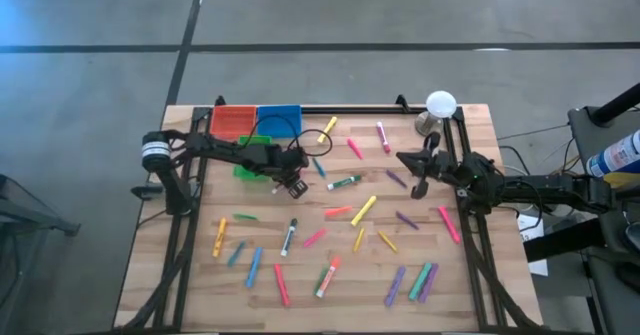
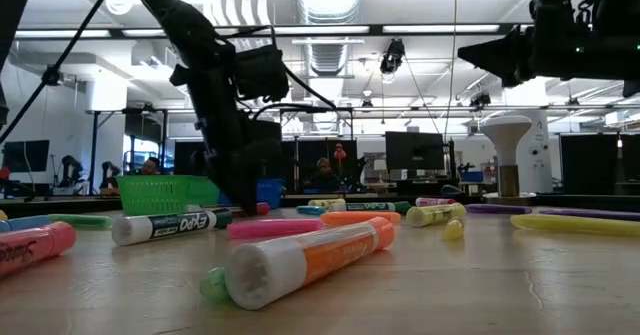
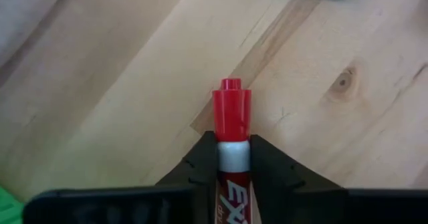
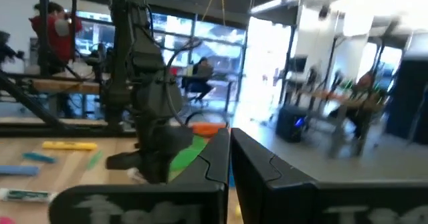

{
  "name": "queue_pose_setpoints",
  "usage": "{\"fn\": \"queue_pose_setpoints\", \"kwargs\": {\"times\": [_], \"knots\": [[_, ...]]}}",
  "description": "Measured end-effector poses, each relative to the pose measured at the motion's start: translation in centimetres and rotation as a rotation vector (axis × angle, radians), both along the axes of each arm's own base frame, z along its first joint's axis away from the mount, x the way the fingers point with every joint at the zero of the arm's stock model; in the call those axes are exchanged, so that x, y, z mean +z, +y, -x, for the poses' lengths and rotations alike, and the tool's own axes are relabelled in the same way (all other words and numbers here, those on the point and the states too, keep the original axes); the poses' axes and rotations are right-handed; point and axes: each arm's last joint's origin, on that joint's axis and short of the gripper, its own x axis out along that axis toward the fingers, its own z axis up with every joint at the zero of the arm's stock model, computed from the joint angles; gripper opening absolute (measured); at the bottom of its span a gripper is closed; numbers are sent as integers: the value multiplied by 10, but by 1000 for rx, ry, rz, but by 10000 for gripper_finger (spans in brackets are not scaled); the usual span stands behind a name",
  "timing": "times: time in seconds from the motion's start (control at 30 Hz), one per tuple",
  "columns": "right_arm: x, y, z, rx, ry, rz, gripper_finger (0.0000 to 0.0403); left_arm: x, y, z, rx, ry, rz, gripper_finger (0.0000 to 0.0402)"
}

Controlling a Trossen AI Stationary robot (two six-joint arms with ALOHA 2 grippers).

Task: Pick & Place Markers
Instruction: Put the red marker into the blue bin

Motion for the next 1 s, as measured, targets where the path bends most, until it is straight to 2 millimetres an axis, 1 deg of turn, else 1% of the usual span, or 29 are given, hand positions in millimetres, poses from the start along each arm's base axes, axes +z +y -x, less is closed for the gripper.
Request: {"fn": "queue_pose_setpoints", "kwargs": {"times": [0.07, 0.13, 0.17, 0.23, 0.33, 0.43, 0.5, 0.57, 0.67, 0.77, 0.87, 1.0], "knots": [[6, -2, 1, -50, -17, 82, 8, 7, 3, -2, -20, 15, 6, 55], [16, -4, 0, -100, -38, 151, 8, 18, 5, -3, -51, 31, 14, 55], [21, -5, 0, -115, -46, 176, 8, 26, 7, -4, -69, 29, 4, 55], [31, -7, -2, -134, -59, 205, 8, 49, 14, -10, -114, -19, -40, 55], [39, -9, -5, -139, -46, 207, 8, 76, 25, -10, -193, -20, -105, 55], [36, -10, -8, -133, 13, 191, 8, 103, 39, -11, -260, -33, -171, 55], [34, -10, -9, -131, 45, 183, 8, 121, 52, -9, -303, -42, -230, 55], [33, -11, -10, -131, 50, 183, 8, 130, 70, -5, -328, -32, -288, 55], [31, -11, -11, -129, 59, 174, 8, 135, 99, 8, -354, 8, -341, 55], [28, -11, -12, -124, 75, 158, 8, 135, 125, 25, -356, 35, -369, 55], [26, -12, -14, -126, 92, 163, 8, 126, 142, 38, -402, 65, -386, 55], [25, -12, -15, -129, 104, 170, 8, 108, 159, 51, -408, 41, -419, 55]]}}
